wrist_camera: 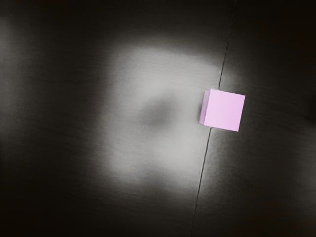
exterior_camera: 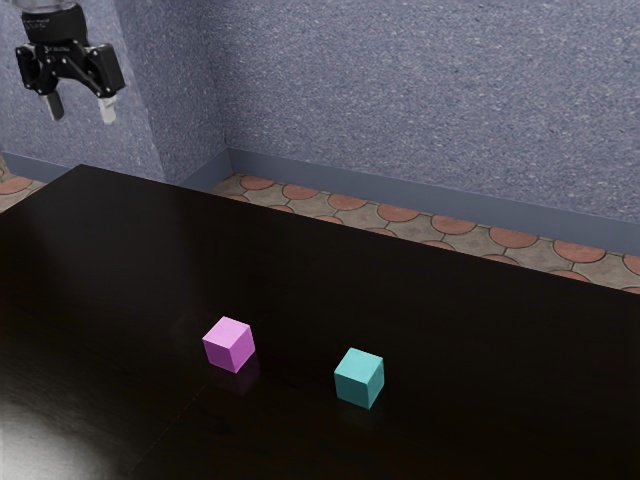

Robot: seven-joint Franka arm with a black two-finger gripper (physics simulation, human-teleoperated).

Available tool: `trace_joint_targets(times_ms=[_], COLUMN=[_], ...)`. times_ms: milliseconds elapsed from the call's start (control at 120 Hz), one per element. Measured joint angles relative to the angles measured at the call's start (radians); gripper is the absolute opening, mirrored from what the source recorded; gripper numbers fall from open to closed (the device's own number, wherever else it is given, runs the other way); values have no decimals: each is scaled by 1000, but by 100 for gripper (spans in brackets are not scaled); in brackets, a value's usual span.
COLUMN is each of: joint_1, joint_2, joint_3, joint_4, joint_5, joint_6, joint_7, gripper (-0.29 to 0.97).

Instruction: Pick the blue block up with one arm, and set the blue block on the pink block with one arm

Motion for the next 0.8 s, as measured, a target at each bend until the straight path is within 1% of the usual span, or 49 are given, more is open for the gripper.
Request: trace_joint_targets(times_ms=[225,400,475,575,800], joint_1=[148,244,282,281,214], joint_2=[1,-29,-32,-22,0], joint_3=[0,-6,-17,-21,-19], joint_4=[5,150,176,182,162], joint_5=[1,8,7,6,5], joint_6=[68,47,44,46,79], joint_7=[7,15,16,18,20], gripper=[66,66,66,66,66])
